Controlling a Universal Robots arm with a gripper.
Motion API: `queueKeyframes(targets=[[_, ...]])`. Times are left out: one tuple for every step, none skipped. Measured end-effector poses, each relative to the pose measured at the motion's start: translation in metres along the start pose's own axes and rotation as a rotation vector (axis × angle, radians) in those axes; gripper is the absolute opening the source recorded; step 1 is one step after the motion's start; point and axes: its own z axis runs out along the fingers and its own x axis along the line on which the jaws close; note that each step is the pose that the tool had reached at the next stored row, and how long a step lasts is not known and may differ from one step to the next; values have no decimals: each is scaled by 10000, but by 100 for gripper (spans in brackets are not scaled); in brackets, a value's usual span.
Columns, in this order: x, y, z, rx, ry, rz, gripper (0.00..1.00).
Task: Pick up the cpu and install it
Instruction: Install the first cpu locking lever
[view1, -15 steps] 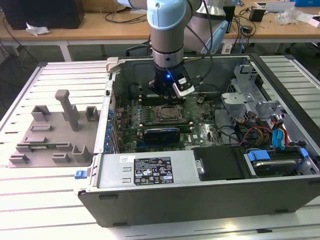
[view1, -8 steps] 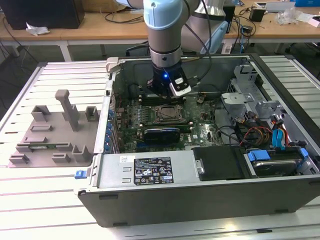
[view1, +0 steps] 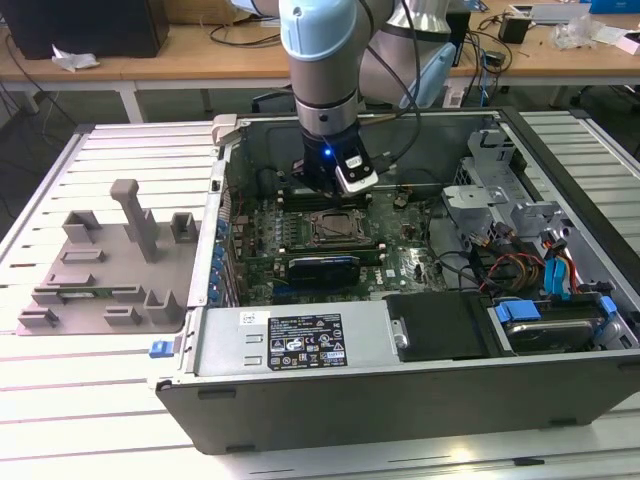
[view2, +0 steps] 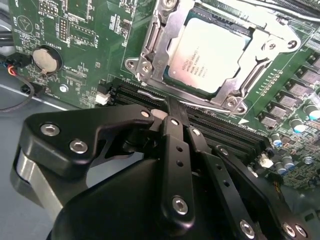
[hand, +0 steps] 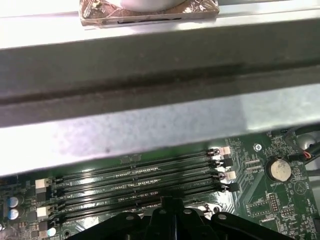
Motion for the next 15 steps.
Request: queueKeyframes(targets=[[0, -1, 4, 9, -16, -4, 11], [0, -2, 6, 19, -29, -7, 11], [0, -2, 6, 19, -29, -7, 11], [1, -2, 6, 18, -30, -6, 11], [1, -2, 7, 18, -30, -6, 11], [1, -1, 7, 17, -30, -6, 11], [1, -1, 7, 17, -31, -7, 11], [1, -1, 7, 15, -30, -12, 11], [1, -1, 7, 14, -30, -14, 11], [1, -1, 7, 15, -29, -17, 11], [1, -1, 7, 14, -29, -19, 11], [1, -1, 7, 15, -28, -22, 11], [1, -1, 7, 15, -27, -24, 11], [1, -1, 7, 14, -26, -31, 11], [1, -1, 7, 14, -18, -71, 11]])
